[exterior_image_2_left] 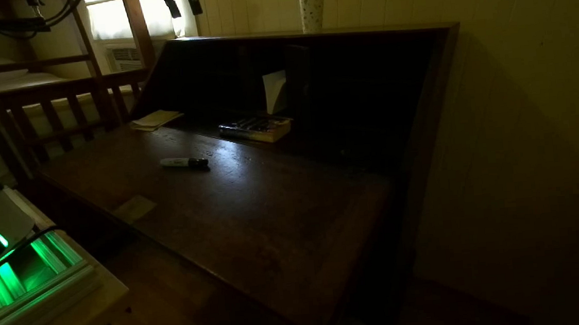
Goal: Put the book on top of the dresser
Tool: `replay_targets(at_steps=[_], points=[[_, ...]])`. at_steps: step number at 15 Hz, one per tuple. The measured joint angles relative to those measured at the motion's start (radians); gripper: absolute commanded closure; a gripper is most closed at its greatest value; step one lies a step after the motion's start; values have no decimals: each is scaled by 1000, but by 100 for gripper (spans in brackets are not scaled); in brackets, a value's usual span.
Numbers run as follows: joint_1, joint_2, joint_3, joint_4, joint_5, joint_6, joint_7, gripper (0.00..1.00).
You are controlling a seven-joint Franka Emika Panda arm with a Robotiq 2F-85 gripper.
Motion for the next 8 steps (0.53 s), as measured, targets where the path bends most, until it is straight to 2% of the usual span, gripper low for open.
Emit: replay_targets(at_steps=[4, 8], points=[[-3, 1, 0, -20, -9, 16, 0, 0], [-20, 3, -3, -70, -17, 113, 1, 0]])
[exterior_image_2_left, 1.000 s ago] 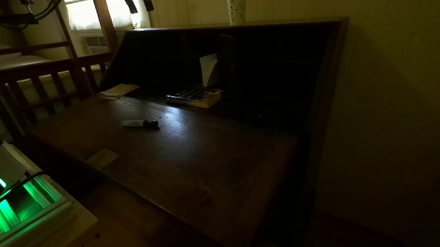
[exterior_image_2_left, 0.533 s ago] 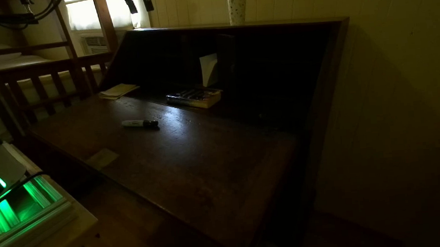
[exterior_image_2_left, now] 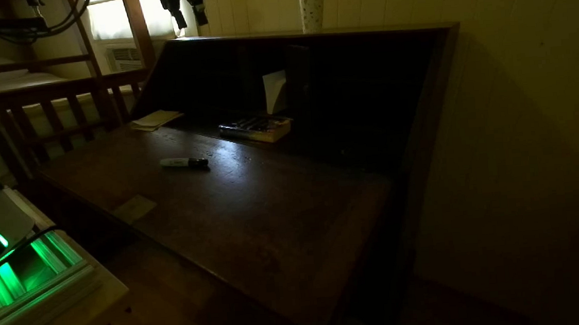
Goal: Put the book on top of the dresser
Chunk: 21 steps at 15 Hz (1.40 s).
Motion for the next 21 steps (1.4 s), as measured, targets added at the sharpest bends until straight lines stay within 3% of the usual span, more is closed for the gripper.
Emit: replay_targets(at_steps=[5, 15, 18, 21], points=[[-21, 33, -4, -61, -3, 216, 0, 0], [-5, 236, -18, -78, 42, 585, -48, 0], [18, 286, -21, -73, 128, 641, -103, 0], [27, 308, -21, -58, 145, 642, -112, 0]])
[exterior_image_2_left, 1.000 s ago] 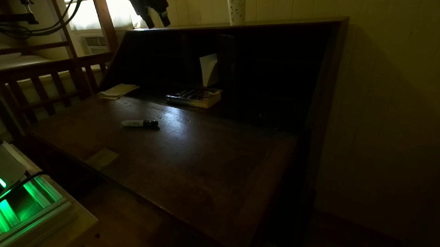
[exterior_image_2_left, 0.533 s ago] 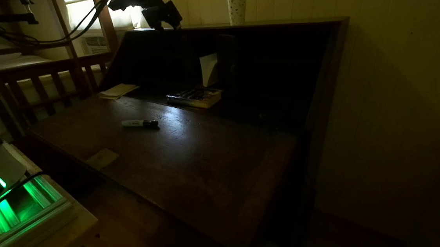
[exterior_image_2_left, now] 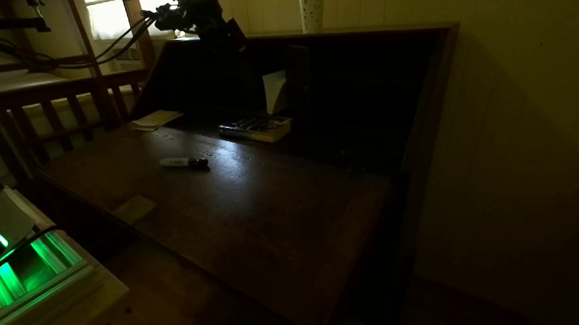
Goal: Put the book on top of the dresser
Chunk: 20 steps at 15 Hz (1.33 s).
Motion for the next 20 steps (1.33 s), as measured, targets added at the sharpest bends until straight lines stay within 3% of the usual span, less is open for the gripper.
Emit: replay_targets(at_steps=[8, 16, 20], points=[[-14, 26, 0, 2, -32, 12, 55, 0], [-29, 203, 1, 14, -44, 236, 139, 0], [-37, 266, 40, 36, -8, 307, 139, 0]])
